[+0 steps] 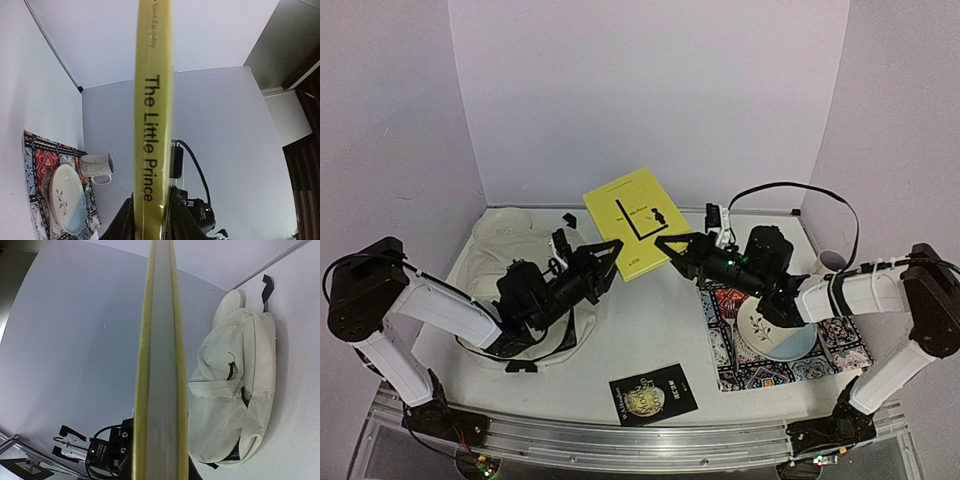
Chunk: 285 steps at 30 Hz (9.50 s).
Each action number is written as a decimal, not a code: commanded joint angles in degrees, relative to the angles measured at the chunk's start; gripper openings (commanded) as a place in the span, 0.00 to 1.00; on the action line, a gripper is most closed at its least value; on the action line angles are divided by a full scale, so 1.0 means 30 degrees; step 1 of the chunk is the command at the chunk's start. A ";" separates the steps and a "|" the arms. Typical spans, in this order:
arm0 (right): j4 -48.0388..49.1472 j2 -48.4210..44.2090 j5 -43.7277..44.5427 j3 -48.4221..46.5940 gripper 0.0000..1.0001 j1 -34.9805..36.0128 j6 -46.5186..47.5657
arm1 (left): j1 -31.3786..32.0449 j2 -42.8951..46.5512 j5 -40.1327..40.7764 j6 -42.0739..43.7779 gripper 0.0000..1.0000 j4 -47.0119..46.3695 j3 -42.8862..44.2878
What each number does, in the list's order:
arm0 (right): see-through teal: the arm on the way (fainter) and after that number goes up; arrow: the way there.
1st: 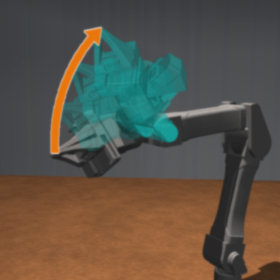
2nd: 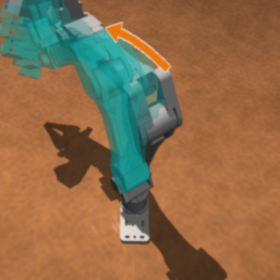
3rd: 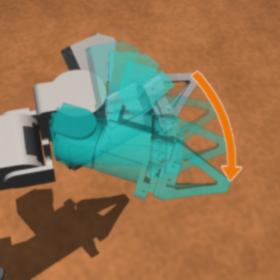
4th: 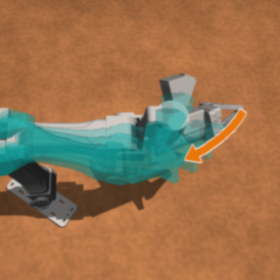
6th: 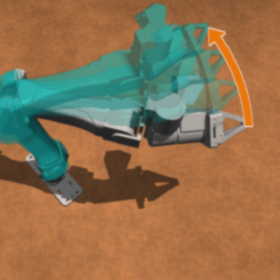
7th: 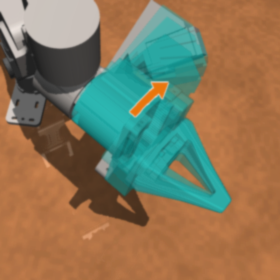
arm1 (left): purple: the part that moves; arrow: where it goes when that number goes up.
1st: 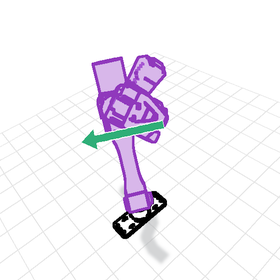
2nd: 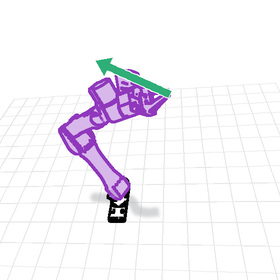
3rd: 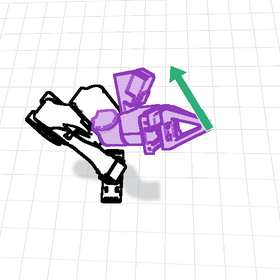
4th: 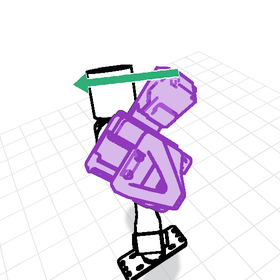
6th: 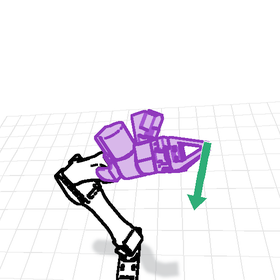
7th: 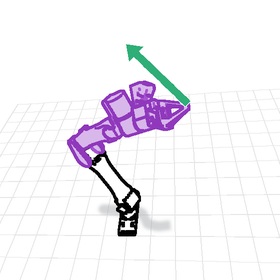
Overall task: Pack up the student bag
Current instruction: Pass from the left arm to the right, then adjust the student bag at the center of the board, then grab the largest pocket of the student bag, then place the book in the largest pocket of the bag, then adjust the book in the largest pocket of the bag, then place the largest pocket of the bag in the student bag.
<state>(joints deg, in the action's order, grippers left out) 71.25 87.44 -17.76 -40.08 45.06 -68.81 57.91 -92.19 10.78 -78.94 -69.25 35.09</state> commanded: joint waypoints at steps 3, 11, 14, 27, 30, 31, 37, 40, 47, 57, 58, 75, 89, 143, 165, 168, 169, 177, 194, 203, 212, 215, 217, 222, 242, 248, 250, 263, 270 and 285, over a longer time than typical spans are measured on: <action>0.3290 -0.1223 -0.0252 0.0352 0.00 -0.1133 0.1325 | -0.0241 0.2698 0.0756 0.3075 0.41 0.2084 -0.1296; 0.1168 -0.1829 -0.0790 0.0906 0.00 -0.1537 0.2325 | -0.0319 0.6365 0.3012 0.7457 0.50 1.6924 0.0791; 0.0694 -0.1936 -0.0790 0.1229 0.00 -0.1551 0.2508 | -0.0319 0.6948 0.4008 0.7877 0.51 2.1891 0.1778; -0.0105 -0.2194 -0.1137 0.2086 0.00 -0.1547 0.3018 | -0.0319 0.4595 0.1465 0.7809 0.52 3.0449 0.4516; -0.0453 -0.2493 -0.1037 0.2223 0.00 -0.1543 0.3293 | -0.0318 0.2852 0.0725 0.8135 0.49 3.0446 0.5216; -0.0575 -0.2611 -0.0993 0.2258 0.00 -0.1538 0.3379 | -0.0318 0.2331 0.0539 0.8297 0.48 3.0450 0.5556; -0.1102 -0.3200 -0.0791 0.2520 0.00 -0.1544 0.3803 | -0.0361 -0.0372 -0.0020 0.8813 0.44 3.0460 0.6551; -0.1234 -0.3443 -0.0780 0.2653 0.00 -0.1544 0.3955 | -0.0514 -0.1086 0.0017 0.8812 0.43 3.0456 0.6724; -0.1403 -0.3666 -0.0718 0.2768 0.00 -0.1530 0.4211 | -0.0641 -0.1840 0.0124 0.8794 0.39 3.0474 0.7219; -0.2409 -0.4231 0.0087 0.2994 0.00 -0.1546 0.5058 | -0.0642 -0.4092 -0.2013 1.0331 0.00 2.9552 1.1545; -0.2752 -0.4425 0.0280 0.3039 0.00 -0.1560 0.5234 | -0.0641 -0.4545 -0.2277 1.0487 0.00 2.9435 1.2273; -0.9809 -0.9386 0.5340 0.2984 0.00 -0.1573 0.7611 | -0.2798 -1.1293 -0.3160 1.3551 0.17 2.9151 2.3126; -1.1942 -0.9801 0.6755 0.2740 0.00 -0.1573 0.8307 | -0.0576 -0.4996 0.0757 1.7979 0.65 3.1775 1.6613; -1.2847 -0.8270 0.3158 0.1459 0.00 -0.1564 0.7712 | 0.0871 -0.5765 1.0954 1.6595 0.00 4.1357 2.2996; -0.9578 -0.5631 -0.2517 0.0635 0.00 -0.1532 0.5021 | -0.2856 -0.6704 0.5275 1.7641 0.00 3.8966 2.8007; -0.9112 -0.4733 -0.3022 0.0298 0.00 -0.1251 0.4721 | -0.2873 -0.6227 0.4752 1.7453 0.00 3.8506 2.7454; -0.8938 -0.4310 -0.3122 0.0104 0.00 -0.1034 0.4665 | -0.2868 -0.6049 0.4568 1.7412 0.00 3.8352 2.7306; -0.7254 -0.1462 -0.3670 -0.1262 0.00 0.0136 0.3785 | -0.2868 -0.4318 0.2592 1.6979 0.00 3.6808 2.5263; -0.5890 0.6179 -0.4247 -0.6366 0.00 0.0544 0.1238 | -0.2783 -0.0238 -0.3522 1.6735 0.00 3.2005 1.9140; -0.9325 0.9550 -0.3190 -1.0843 0.17 0.0570 0.2317 | -0.2720 0.1686 -0.4197 1.6426 0.00 3.1285 1.6882; -1.2447 0.8288 -0.1467 -1.0493 0.55 0.0604 0.5481 | -0.2721 0.2237 -0.3059 1.5838 0.00 3.0634 1.5302; -1.3518 0.7216 -0.1109 -0.9623 0.63 0.0619 0.6586 | -0.2722 0.2251 -0.2909 1.5716 0.00 3.0332 1.4963; -1.3892 0.6510 -0.0959 -0.8908 0.66 0.0652 0.7294 | -0.2723 0.2171 -0.2909 1.5681 0.00 3.0222 1.4812; -1.4397 0.5265 -0.0367 -0.7219 0.73 0.1002 0.9228 | -0.2725 0.2048 -0.3124 1.5591 0.00 2.9997 1.4472; -1.4899 0.8542 0.2625 -0.9800 0.18 0.2916 1.2776 | -0.2721 0.2130 -0.4557 1.5168 0.00 2.9032 1.3843; -1.4190 0.9533 0.2712 -1.1646 0.18 0.3053 1.3239 | -0.2692 0.2213 -0.4797 1.5070 0.00 2.8785 1.3509; -1.4138 0.9818 0.2800 -1.2092 0.18 0.3053 1.3476 | -0.2700 0.2223 -0.4774 1.5050 0.00 2.8741 1.3370; -1.4496 0.4490 0.4159 -0.6492 0.35 0.3050 1.3425 | -0.2669 0.1696 -0.3248 1.5169 0.09 2.8739 1.1408; -1.7949 0.1362 0.4796 -0.4560 0.54 0.3053 1.3986 | -0.1385 0.1497 -0.3964 1.4843 0.28 2.8758 1.0399; -2.3318 0.0240 0.2872 -0.2942 0.78 0.3053 1.6195 | 0.3640 0.3971 0.1198 1.3769 0.75 3.1512 0.8810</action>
<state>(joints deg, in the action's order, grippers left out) 6.94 88.06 -5.91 -49.29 53.84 -23.42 65.39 -83.60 9.45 -36.65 23.40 63.38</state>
